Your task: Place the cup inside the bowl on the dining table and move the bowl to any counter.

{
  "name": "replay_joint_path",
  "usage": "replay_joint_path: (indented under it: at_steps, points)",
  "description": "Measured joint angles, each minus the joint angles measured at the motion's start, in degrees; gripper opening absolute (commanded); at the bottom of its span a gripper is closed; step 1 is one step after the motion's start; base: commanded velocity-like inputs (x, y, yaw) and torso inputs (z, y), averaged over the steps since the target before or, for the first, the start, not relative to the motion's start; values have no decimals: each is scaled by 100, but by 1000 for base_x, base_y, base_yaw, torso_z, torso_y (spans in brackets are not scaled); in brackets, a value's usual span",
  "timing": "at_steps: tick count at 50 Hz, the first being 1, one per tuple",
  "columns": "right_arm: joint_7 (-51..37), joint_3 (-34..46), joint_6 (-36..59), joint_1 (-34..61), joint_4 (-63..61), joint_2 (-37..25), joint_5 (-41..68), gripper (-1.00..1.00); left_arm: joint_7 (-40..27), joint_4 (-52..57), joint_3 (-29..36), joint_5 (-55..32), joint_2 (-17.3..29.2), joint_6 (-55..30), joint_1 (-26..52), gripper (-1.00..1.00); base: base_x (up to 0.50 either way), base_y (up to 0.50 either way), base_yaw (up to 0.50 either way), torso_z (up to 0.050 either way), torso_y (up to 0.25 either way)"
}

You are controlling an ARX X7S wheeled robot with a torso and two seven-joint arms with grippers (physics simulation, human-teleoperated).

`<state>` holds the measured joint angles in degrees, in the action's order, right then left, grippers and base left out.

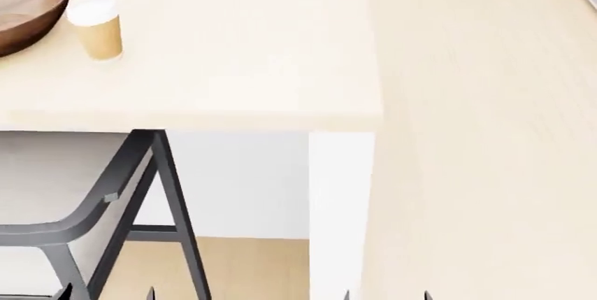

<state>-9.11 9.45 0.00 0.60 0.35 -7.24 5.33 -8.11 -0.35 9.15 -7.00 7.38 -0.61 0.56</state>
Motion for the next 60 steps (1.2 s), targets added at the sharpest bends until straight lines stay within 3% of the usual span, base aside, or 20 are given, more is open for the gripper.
replay_joint_path:
  at_steps: [55, 60]
  points:
    - [-242, 253, -47, 45, 20, -202, 114, 100, -202, 1, 240, -181, 203, 35, 20, 100, -21, 500, 0, 0, 0]
    - [-254, 250, -60, 50, 34, -186, 181, 100, -221, -1, 249, -196, 227, 37, 27, 100, 0, 92, 0, 0, 0]
